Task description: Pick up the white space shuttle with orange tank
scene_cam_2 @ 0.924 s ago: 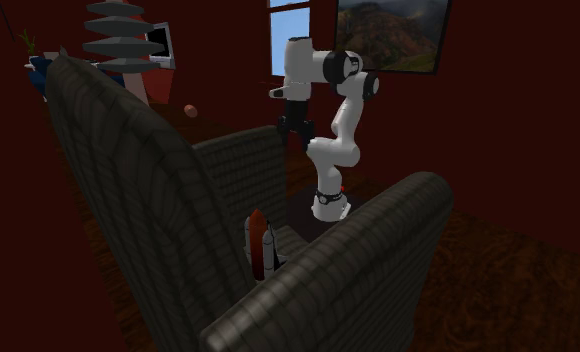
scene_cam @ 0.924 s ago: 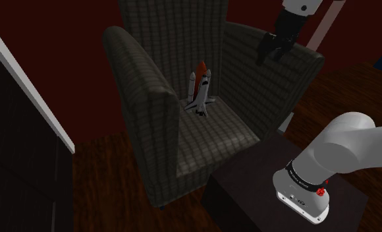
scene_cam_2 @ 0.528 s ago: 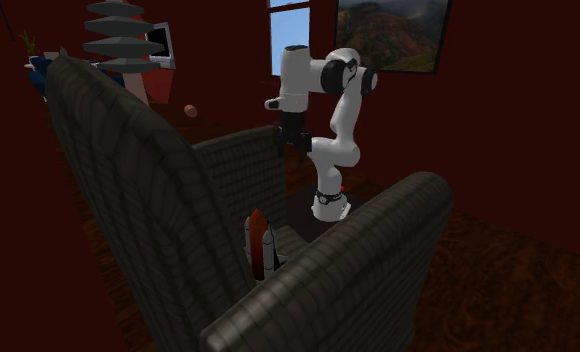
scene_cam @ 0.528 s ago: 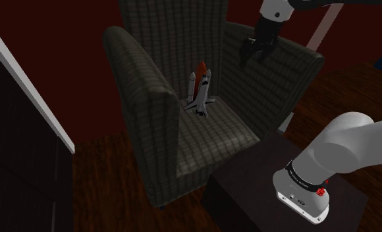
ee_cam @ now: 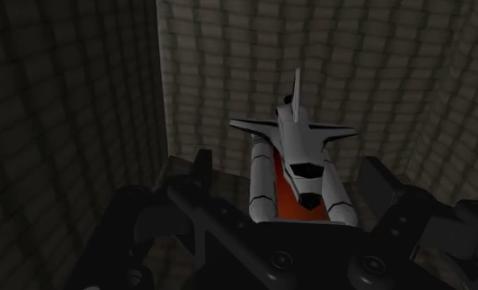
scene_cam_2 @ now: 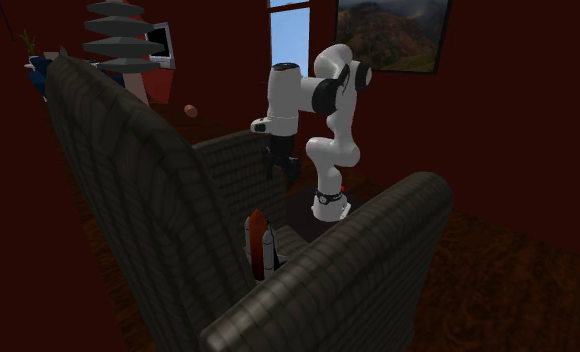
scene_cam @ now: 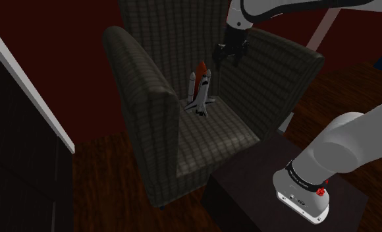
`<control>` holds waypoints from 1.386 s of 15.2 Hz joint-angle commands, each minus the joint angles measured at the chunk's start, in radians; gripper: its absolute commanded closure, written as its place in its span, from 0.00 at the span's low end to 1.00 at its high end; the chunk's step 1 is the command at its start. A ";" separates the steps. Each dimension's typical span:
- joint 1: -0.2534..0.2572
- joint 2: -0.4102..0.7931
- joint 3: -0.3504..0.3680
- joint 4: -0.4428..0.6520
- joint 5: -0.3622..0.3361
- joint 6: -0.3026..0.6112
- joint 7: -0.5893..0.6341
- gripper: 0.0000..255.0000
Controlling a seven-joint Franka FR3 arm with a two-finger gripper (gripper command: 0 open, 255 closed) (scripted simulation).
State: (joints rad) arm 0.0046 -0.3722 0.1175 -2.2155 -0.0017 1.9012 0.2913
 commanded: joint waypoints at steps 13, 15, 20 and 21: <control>0.002 0.336 0.054 0.137 -0.082 0.159 0.121 0.00; 0.002 0.343 0.054 0.123 -0.084 0.179 0.124 0.00; 0.002 0.344 0.054 0.123 -0.084 0.180 0.124 1.00; 0.002 0.343 0.054 0.122 -0.084 0.180 0.124 1.00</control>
State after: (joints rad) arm 0.0066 -0.0297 0.1719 -2.0924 -0.0856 2.0814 0.4149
